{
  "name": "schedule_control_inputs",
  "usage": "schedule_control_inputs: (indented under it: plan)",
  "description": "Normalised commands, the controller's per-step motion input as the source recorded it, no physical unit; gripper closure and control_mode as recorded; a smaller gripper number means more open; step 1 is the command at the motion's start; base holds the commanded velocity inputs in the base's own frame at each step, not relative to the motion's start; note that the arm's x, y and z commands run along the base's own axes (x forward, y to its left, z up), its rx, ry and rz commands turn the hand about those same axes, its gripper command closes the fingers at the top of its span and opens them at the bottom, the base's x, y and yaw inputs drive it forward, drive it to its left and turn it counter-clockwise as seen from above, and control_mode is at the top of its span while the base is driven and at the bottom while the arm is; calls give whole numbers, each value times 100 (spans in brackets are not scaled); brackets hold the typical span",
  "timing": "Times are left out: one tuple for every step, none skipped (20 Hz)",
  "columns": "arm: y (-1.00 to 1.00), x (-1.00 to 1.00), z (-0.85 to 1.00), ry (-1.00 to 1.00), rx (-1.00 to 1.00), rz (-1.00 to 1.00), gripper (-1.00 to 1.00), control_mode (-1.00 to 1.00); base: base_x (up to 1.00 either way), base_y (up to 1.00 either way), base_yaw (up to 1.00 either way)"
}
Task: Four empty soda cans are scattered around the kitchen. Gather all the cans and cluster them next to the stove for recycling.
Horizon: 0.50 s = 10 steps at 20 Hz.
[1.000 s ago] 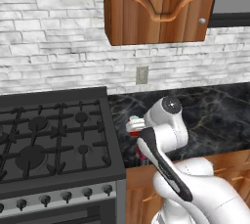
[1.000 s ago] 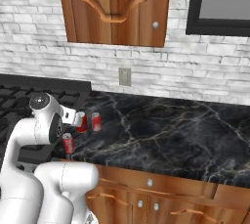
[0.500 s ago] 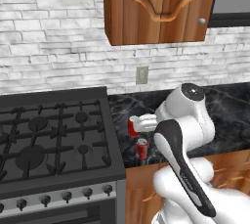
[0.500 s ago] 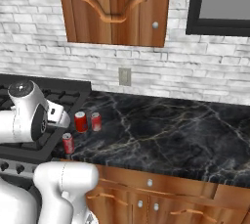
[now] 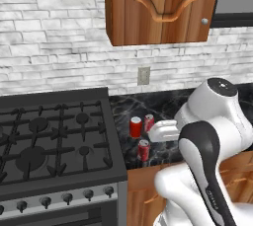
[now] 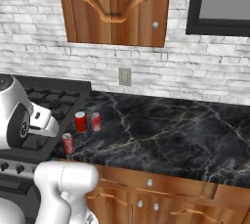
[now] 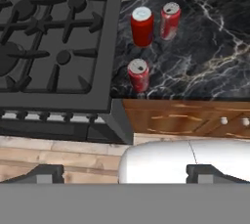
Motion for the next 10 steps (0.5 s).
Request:
schedule_control_inputs:
  plan:
    - [-1,-66,0,-3,0,0,-100,-100,0,0,0]
    - [-4,-66,0,-3,0,0,-100,-100,0,0,0]
    - [-7,-70,0,-5,0,0,-100,-100,0,0,0]
    - [-10,-71,0,-5,0,0,-100,-100,0,0,0]
    - [-10,-72,0,-5,0,0,-100,-100,0,0,0]
    - [-11,-68,0,-5,0,0,-100,-100,0,0,0]
    - [-10,-61,0,-2,0,0,-100,-100,0,0,0]
    - [-9,-57,0,0,0,0,-100,-100,0,0,0]
    - [-5,-53,0,0,0,0,-100,-100,0,0,0]
    - [-2,-51,0,0,0,0,-100,-100,0,0,0]
